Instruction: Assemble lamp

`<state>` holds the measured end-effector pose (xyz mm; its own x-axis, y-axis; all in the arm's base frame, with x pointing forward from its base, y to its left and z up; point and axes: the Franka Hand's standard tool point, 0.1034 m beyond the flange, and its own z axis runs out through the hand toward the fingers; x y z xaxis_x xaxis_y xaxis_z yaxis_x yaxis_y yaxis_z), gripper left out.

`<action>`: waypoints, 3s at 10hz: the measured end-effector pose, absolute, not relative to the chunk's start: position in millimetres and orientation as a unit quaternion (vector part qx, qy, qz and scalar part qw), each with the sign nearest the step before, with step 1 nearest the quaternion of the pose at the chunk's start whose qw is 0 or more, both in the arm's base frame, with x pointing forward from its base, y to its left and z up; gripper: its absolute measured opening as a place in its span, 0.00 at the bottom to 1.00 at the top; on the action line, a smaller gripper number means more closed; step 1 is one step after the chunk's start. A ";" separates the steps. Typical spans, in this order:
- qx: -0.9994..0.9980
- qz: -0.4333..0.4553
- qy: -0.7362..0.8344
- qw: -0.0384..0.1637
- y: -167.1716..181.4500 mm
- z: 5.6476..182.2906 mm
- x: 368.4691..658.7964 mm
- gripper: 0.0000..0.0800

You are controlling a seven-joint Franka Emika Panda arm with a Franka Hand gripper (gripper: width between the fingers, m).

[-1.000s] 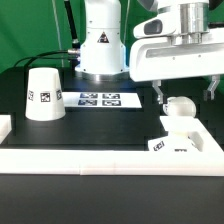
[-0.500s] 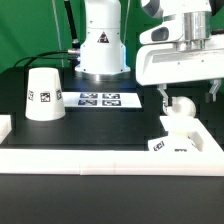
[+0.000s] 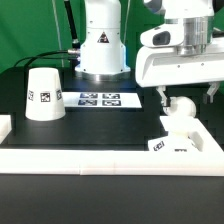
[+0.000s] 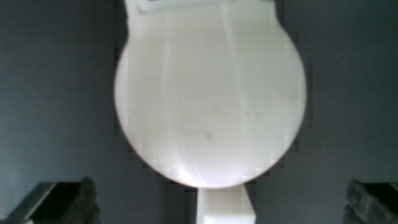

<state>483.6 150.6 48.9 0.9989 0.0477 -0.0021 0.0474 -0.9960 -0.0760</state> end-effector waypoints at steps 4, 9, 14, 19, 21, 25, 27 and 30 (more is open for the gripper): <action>-0.990 0.132 -0.028 0.029 153.6 48.6 478.3 0.87; -0.956 0.292 -0.029 0.020 153.3 43.9 470.1 0.87; -0.926 0.377 -0.027 0.016 149.8 27.9 471.2 0.87; -0.922 0.386 -0.016 0.010 147.9 19.9 461.5 0.87; -0.921 0.389 -0.012 0.008 147.3 17.5 459.3 0.87; -0.919 0.395 -0.008 0.006 146.1 14.1 454.5 0.76; -0.919 0.394 -0.009 0.005 147.2 14.1 454.2 0.72; -0.919 0.394 -0.009 0.006 147.0 14.2 454.3 0.72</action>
Offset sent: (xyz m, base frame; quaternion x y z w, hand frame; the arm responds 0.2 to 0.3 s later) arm -0.0008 0.0073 0.0000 -0.0011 -0.2001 -0.0036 0.9798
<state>454.3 147.0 14.2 0.6886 0.0220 -0.7248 0.0129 -0.9998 -0.0182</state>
